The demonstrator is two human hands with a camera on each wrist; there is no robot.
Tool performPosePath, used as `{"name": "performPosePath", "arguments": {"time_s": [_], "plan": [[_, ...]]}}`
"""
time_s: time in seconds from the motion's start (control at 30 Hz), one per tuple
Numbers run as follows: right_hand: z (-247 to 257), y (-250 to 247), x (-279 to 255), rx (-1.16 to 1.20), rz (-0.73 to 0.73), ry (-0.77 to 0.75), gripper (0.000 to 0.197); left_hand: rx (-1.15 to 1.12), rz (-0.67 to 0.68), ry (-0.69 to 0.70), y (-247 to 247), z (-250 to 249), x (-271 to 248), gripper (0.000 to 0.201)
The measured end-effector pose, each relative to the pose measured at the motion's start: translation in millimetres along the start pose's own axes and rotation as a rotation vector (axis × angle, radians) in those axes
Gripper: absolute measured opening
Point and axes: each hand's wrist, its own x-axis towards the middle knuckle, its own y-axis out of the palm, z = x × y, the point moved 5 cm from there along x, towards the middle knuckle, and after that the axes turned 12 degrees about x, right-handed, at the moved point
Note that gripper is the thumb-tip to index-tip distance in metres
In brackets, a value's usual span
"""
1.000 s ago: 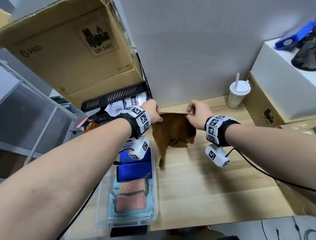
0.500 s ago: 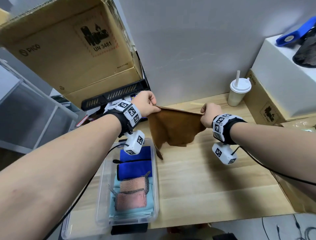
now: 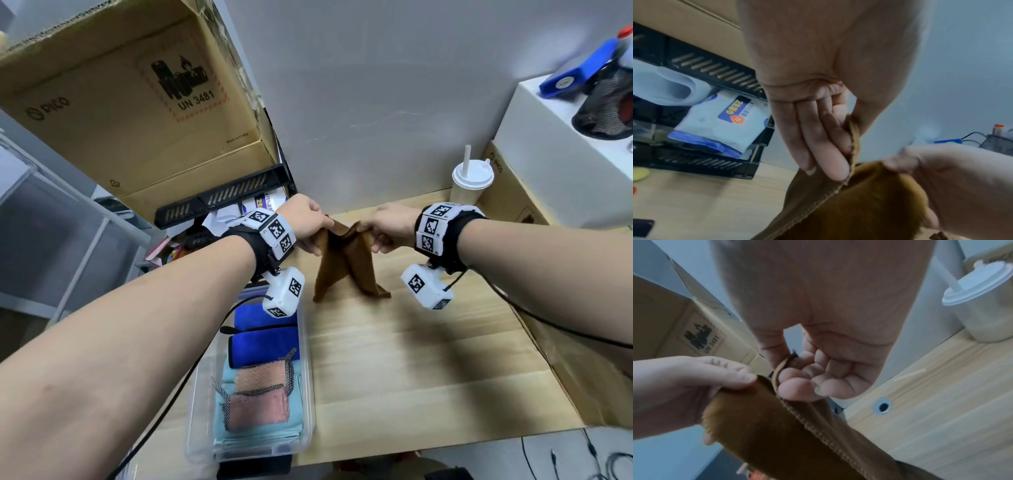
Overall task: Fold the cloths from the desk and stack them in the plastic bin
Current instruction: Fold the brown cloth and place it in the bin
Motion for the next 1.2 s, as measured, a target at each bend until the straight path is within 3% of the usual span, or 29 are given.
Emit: {"name": "performPosePath", "arguments": {"time_s": [0.17, 0.33, 0.43, 0.63, 0.83, 1.03, 1.2], "plan": [[16.7, 21.4, 0.4, 0.2, 0.052, -0.037, 0.017, -0.136, 0.048, -0.003, 8.1, -22.3, -5.2, 0.02], [17.1, 21.4, 1.1, 0.232, 0.086, -0.044, 0.014, -0.201, 0.135, -0.039, 12.0, -18.4, -4.1, 0.028], [17.4, 21.7, -1.1, 0.184, 0.091, -0.1, 0.01, -0.214, 0.129, -0.061, 15.3, -16.5, -5.9, 0.026], [21.9, 22.5, -3.0, -0.134, 0.042, -0.332, 0.036, -0.207, 0.083, -0.133, 14.1, -16.6, -6.0, 0.024], [19.6, 27.6, 2.2, -0.154, 0.043, -0.352, 0.021, -0.143, -0.004, -0.178, 10.7, -4.5, -1.8, 0.019], [21.8, 27.7, -2.8, -0.224, 0.078, -0.407, 0.017, -0.112, 0.09, -0.278, 18.6, 19.9, 4.3, 0.025], [26.3, 22.9, -2.6, -0.186, 0.107, -0.413, 0.018, 0.061, 0.266, -0.329, 31.8, 38.8, -0.5, 0.036]]}}
